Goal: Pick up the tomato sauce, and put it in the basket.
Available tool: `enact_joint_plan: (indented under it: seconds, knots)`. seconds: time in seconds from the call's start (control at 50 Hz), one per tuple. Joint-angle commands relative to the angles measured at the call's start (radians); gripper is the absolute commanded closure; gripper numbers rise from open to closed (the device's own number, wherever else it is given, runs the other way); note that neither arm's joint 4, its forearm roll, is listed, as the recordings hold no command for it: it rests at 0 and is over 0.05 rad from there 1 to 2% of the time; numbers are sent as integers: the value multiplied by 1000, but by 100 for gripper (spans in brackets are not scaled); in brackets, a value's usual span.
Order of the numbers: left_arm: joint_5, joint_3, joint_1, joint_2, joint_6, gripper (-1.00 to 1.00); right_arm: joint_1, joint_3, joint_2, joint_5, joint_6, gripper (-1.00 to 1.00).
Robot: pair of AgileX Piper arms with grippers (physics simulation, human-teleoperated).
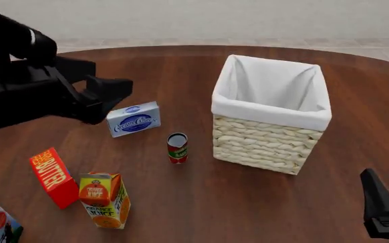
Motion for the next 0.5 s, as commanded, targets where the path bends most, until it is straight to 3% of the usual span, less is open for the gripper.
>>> enact_joint_plan:
  seconds: [0.02, 0.2, 0.5]
  knots:
    - [11, -61, -32, 83, 54, -100, 0, 0, 1, -1, 0, -100]
    - [34, -104, -52, 164, 86, -100, 1, 1, 2, -3, 0, -100]
    - [94, -160, -44, 307, 48, -100, 1, 1, 2, -3, 0, -100]
